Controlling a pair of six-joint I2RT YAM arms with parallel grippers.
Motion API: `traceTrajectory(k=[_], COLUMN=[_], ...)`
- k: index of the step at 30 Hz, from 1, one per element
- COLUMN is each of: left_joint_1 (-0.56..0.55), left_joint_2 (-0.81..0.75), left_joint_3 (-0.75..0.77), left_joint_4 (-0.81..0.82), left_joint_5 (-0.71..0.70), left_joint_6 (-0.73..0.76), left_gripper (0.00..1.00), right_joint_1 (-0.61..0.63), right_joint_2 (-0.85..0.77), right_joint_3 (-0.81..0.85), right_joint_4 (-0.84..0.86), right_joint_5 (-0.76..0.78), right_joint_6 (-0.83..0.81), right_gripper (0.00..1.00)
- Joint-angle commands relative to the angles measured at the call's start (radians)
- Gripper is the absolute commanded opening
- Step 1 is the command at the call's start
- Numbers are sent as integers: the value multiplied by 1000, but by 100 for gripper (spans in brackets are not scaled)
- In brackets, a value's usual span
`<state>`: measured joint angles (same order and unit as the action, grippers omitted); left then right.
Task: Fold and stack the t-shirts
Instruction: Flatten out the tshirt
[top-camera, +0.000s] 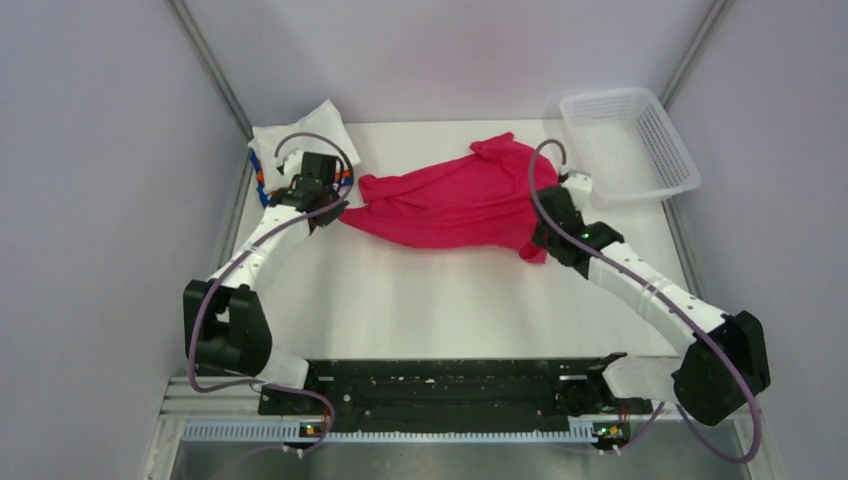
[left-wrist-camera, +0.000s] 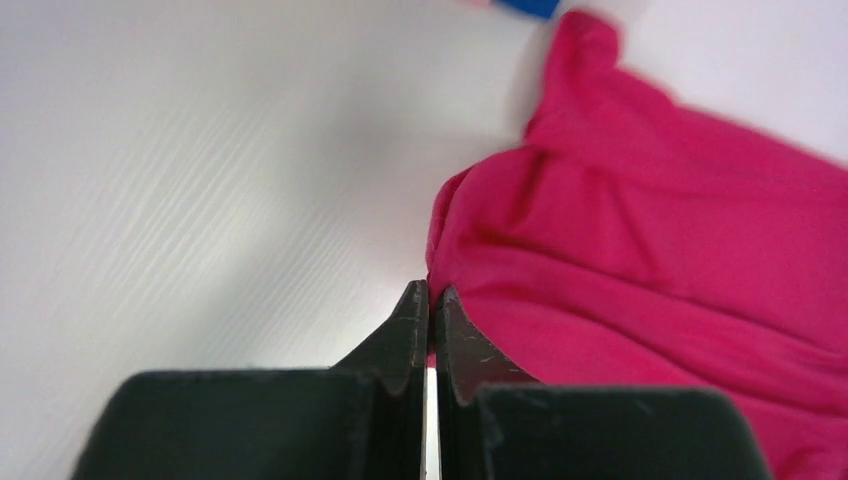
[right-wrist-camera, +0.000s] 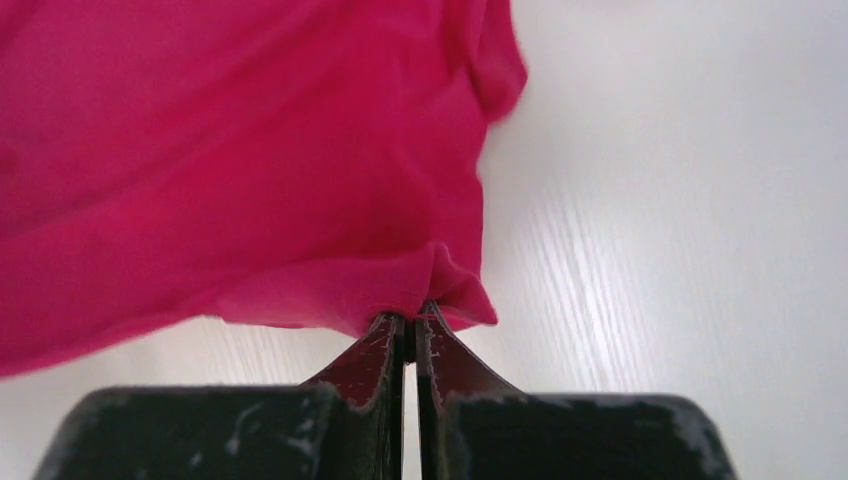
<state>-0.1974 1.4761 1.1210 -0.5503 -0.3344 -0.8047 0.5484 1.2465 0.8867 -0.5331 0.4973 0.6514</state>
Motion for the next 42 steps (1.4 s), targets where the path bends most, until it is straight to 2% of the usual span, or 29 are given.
traceTrajectory(k=[1,7,14,24,29,32,35,39,42], left_joint_1=[-1,-1,-2,-2,0,-1,0,0,0], left_joint_2=[-52,-199,-456,-663,-675,-684,-693,-694,-701], left_joint_3=[180,285,387,695,800,790,733,573,370], left_joint_4=[-10,31,25,-101,-170,-177,-166,-83,8], left_joint_5=[-33,-23,1,148,208,202,209,190,105], left_joint_6=[56,132,221,304,304,291,279,239,210], left_gripper=[0,0,0,0,0,0,0,0,0], right_joint_1=[-78,-99,-99,-98,-99,-98,-97,-99,-99], right_joint_2=[-79,-182,-283,-352,-322,-321,-326,-359,-385], right_joint_3=[178,382,659,1092,1267,1277,1198,991,801], right_joint_4=[103,129,47,-182,-262,-265,-241,-143,-24], right_joint_5=[96,96,-88,-554,-598,-549,-468,-393,-311], right_joint_6=[-184,-397,-579,-629,-645,-673,-694,-740,-776], right_gripper=[0,0,0,0,0,0,0,0,0])
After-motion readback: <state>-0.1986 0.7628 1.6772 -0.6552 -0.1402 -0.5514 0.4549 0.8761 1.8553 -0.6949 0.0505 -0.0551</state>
